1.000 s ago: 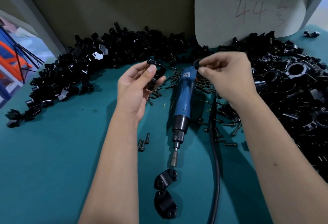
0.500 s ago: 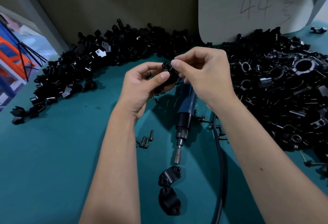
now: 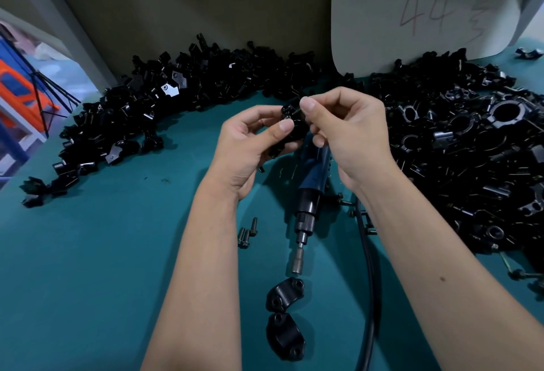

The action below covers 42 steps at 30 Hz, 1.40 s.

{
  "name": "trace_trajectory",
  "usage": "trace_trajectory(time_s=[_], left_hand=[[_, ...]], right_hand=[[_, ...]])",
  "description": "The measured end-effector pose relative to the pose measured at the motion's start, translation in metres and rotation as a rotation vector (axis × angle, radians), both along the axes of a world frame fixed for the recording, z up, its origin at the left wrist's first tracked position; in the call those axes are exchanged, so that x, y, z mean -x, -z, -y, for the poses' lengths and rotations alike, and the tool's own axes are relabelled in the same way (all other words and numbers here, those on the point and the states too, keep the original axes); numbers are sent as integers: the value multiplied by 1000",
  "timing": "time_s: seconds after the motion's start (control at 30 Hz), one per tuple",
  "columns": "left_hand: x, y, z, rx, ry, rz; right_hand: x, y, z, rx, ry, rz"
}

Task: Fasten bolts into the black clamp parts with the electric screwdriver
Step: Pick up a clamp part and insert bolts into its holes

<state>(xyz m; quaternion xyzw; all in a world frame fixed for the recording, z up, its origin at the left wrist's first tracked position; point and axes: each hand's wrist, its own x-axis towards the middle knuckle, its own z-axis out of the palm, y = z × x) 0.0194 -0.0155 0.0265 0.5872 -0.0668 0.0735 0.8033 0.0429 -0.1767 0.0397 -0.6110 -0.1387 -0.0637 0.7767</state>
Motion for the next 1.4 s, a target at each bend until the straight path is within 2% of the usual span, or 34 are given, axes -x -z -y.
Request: trace_trajectory(time_s=[0.07, 0.2, 0.37, 0.47, 0.63, 0.7, 0.73, 0.77, 0.87, 0.93, 1.07, 1.2, 1.3, 1.4], left_hand=[[0, 0, 1, 4, 4, 3], [0, 1, -1, -42, -9, -8], [1, 1, -1, -147, -24, -24], [3, -2, -3, -189, 3, -58], [10, -6, -11, -107, 65, -104], [9, -6, -16, -15, -42, -170], [8, -6, -19, 52, -124, -220], [7, -6, -23, 127, -204, -267], [6, -3, -34, 335, -332, -333], [5, -2, -37, 463, -365, -370], [2, 1, -40, 504, -386, -419], [1, 5, -34, 371, -323, -477], [0, 6, -31, 335, -301, -498], [0, 6, -29, 340, -282, -501]], right_hand=[[-1, 1, 1, -25, 3, -13], [-3, 0, 5, 177, -3, 111], [-4, -4, 8, 633, 153, 305], [-5, -9, 9, 831, 94, 313], [-4, -13, -7, 875, 141, 294], [-13, -17, -12, 854, 153, 237], [-20, -19, -13, 917, 158, 248], [-30, -21, -15, 1058, 140, 293], [-53, -24, -33, 1674, -71, 412], [-63, -22, -45, 1855, -174, 386], [-73, -19, -58, 1867, -255, 346], [-79, -19, -53, 2069, -229, 447], [-83, -19, -48, 2154, -229, 379], [-82, -20, -47, 2135, -210, 348]])
